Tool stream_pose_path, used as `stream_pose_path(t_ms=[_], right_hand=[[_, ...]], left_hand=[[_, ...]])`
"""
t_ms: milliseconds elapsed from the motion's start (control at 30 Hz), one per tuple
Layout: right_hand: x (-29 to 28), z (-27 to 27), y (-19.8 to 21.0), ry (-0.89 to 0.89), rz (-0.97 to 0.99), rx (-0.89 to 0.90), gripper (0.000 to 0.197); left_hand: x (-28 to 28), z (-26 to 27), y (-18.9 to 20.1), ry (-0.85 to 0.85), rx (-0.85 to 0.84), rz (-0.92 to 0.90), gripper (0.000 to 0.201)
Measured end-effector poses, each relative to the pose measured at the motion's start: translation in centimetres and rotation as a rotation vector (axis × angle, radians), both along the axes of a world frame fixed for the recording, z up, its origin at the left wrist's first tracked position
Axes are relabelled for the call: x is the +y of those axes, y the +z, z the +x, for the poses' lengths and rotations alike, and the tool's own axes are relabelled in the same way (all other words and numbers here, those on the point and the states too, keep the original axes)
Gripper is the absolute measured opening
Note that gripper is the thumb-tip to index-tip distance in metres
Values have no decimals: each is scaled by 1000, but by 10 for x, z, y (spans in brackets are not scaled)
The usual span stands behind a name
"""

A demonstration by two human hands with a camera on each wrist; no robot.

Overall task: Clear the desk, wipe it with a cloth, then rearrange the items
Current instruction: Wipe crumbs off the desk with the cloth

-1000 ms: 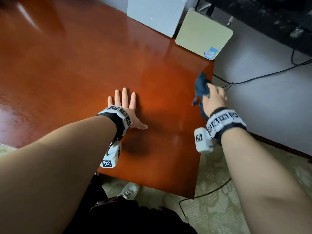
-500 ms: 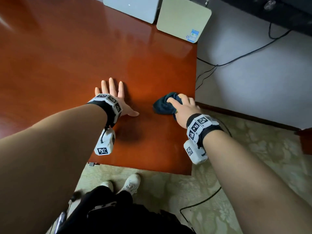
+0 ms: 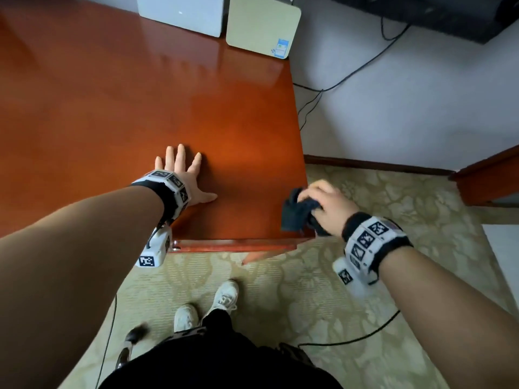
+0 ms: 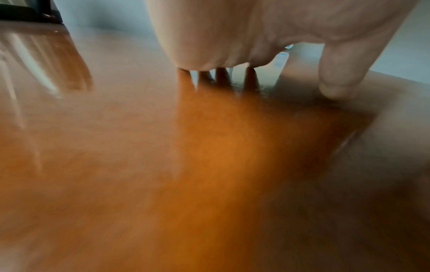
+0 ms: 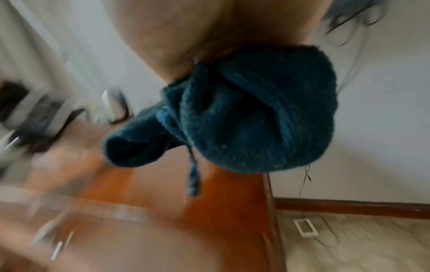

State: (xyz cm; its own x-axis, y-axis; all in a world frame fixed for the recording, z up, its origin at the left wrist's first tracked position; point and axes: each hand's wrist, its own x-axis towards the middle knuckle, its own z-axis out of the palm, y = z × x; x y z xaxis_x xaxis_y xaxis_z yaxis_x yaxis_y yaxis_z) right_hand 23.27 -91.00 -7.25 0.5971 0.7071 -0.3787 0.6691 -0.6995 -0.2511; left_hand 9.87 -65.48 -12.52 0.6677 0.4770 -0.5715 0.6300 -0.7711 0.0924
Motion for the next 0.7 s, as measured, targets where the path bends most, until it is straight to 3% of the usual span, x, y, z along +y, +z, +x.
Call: stream_pose_path(t_ms=[100,300,567,700], right_hand=[[39,18,0,-188,135,-123,38],[85,23,-37,-165,-64,-99,45],[33,-26,-46,37,-138,-129,48],[4,-68,-31,278,-148,83,40]], left_hand=[[-6,-17,-2,-21,-7,21,98],[0,-48,-15,-111,-5,61,87],[-9,-50,-12,-70,0,82,85],[-23,-49,-7,0,-13,65,82]])
